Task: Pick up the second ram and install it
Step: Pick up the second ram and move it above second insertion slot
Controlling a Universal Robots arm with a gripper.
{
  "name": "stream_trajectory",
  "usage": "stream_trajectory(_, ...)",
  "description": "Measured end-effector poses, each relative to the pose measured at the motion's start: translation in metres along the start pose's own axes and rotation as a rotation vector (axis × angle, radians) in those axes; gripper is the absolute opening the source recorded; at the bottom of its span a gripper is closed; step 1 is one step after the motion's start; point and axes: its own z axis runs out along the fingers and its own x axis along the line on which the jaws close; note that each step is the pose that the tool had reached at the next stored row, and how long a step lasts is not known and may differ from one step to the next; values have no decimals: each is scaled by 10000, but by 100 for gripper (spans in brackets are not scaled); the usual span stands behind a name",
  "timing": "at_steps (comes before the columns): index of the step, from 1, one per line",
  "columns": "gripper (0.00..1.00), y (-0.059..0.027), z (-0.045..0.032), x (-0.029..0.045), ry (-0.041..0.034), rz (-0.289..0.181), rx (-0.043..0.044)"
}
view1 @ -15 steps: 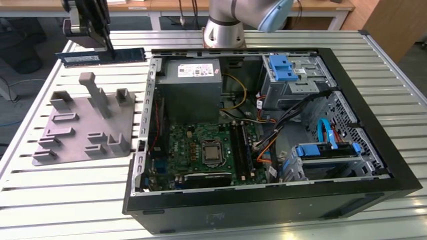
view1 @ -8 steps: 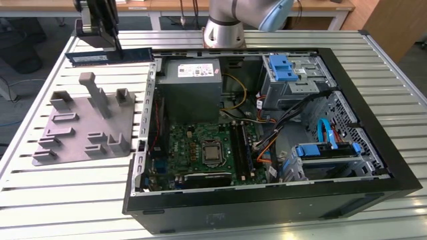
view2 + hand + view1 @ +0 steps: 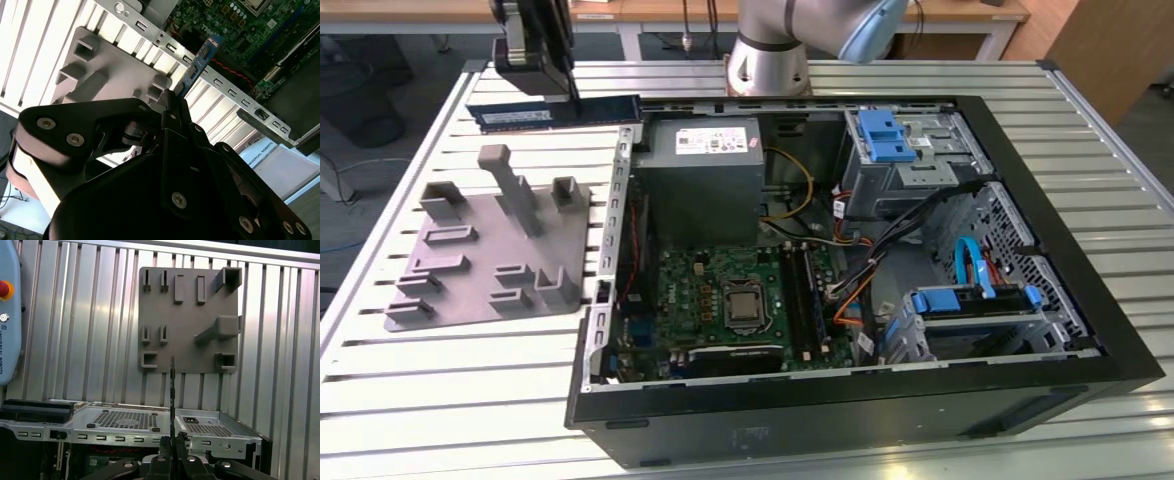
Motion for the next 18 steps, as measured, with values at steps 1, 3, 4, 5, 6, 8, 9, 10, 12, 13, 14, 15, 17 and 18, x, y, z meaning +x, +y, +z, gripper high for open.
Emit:
stream_trajectory(1, 14, -17, -1, 1, 1, 0, -1)
stream_trajectory(3, 14, -55, -1, 4, 0, 0, -1)
stream_trajectory(4, 14, -73, -2, 5, 1, -1, -1)
stream_trajectory(5, 14, -91, -2, 6, 0, -1, -1)
stream_trajectory(6, 14, -108, -2, 8, 0, -1, -1)
stream_trajectory(8, 14, -144, -3, 10, 0, 0, -1)
stream_trajectory(9, 14, -162, -3, 11, 0, 0, -1)
stream_trajectory(10, 14, -180, -4, 13, 0, -1, -1)
stream_trajectory(12, 14, -215, -4, 15, 0, 0, -1)
stream_trajectory(13, 14, -234, -5, 16, 0, 0, -1)
stream_trajectory(14, 14, -252, -6, 17, 1, -1, -2)
stream_trajectory(15, 14, -273, -6, 19, 1, 0, -2)
stream_trajectory(17, 14, -310, -7, 21, 0, 0, -2)
stream_trajectory(18, 14, -329, -7, 23, 0, 0, -2)
